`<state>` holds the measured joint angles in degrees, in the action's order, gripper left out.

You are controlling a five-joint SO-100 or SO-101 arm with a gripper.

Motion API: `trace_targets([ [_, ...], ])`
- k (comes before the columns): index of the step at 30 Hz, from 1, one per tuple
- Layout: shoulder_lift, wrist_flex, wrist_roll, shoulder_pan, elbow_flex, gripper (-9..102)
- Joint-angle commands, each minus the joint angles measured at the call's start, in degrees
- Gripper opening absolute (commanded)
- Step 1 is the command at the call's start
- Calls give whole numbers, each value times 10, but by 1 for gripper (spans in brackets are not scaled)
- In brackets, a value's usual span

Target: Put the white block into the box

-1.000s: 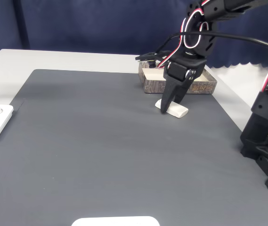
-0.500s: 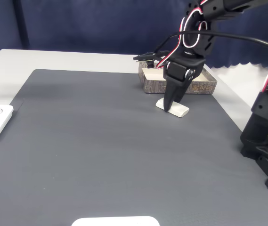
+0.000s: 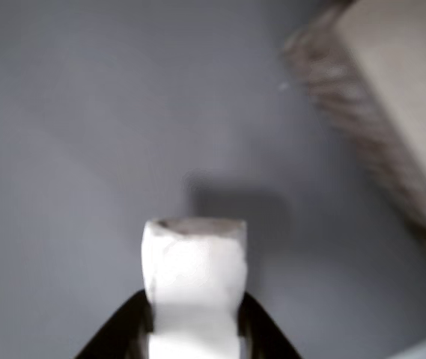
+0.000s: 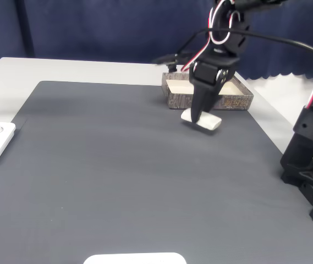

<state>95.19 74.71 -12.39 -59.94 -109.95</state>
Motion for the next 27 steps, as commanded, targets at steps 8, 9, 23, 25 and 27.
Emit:
trace_targets([
  [8, 40, 137, -28, -80, 218, -2],
  [9, 34, 146, -34, -91, 229, -2],
  [23, -192, 156, -152, -212, 458, -2],
  [25, -231, 155, -160, -216, 490, -2],
  [27, -257, 148, -171, -219, 508, -2],
])
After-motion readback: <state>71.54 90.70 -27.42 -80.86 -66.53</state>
